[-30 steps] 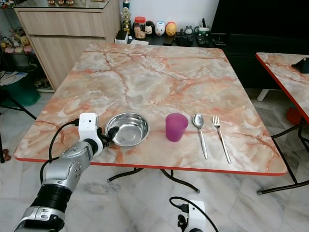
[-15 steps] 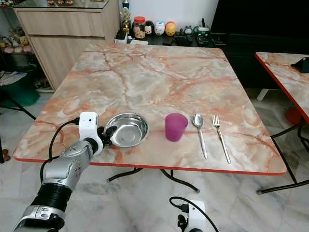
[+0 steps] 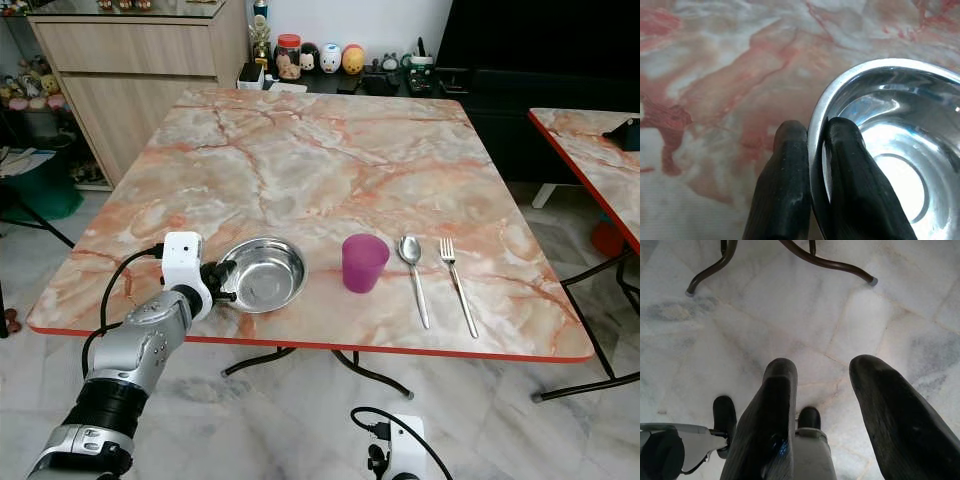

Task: Setting the table

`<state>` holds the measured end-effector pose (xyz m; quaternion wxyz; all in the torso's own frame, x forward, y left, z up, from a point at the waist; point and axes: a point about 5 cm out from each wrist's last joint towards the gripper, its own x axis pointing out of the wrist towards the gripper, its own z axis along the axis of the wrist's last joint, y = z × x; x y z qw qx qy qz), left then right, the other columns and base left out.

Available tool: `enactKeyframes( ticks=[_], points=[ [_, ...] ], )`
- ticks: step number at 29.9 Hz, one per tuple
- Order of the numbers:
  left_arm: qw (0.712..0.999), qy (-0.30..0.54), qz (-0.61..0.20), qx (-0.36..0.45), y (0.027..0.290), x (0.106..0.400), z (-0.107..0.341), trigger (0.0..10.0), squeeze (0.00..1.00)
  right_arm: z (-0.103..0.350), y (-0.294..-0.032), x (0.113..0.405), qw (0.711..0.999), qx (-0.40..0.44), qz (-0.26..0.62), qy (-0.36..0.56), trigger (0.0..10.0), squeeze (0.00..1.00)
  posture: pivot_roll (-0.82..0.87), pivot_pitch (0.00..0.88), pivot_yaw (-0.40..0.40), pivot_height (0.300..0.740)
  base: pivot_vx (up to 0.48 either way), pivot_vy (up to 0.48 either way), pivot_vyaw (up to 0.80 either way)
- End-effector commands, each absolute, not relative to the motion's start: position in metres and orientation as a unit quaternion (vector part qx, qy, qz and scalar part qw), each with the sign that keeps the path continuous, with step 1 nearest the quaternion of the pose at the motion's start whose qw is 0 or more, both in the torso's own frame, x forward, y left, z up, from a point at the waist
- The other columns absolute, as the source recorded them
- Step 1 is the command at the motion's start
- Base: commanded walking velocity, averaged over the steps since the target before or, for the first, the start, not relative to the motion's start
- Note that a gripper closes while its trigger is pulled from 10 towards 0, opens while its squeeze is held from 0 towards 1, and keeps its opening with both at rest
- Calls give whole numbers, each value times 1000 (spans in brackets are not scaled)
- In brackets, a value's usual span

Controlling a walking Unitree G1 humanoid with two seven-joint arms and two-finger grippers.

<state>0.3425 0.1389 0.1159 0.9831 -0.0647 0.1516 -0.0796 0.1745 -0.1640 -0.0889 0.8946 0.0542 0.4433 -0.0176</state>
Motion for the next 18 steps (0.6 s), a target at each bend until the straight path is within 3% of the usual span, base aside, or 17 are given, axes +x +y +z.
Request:
enactKeyframes(
  ticks=[1,10,12,14,18],
  points=[
    [983,160,-71,-54,142,341,114,0,0,-88,-166,176,894,56,-20,444,10000,0,130,0,-55,740,0,0,0],
    [985,117,-57,-112,148,335,118,0,0,-88,-167,176,894,53,-19,444,10000,0,130,0,-62,740,0,0,0],
    [976,41,-48,-207,151,333,133,10000,0,-88,-168,176,894,51,-19,444,10000,0,131,0,-66,740,0,0,0],
    [962,7,-47,-271,152,330,139,10000,0,-88,-168,176,894,51,-19,444,10000,0,130,0,-70,740,0,0,0],
    [946,-21,-33,-322,154,327,144,10000,0,-88,-169,176,895,49,-18,444,10000,0,127,0,-75,740,0,0,0]
  ],
)
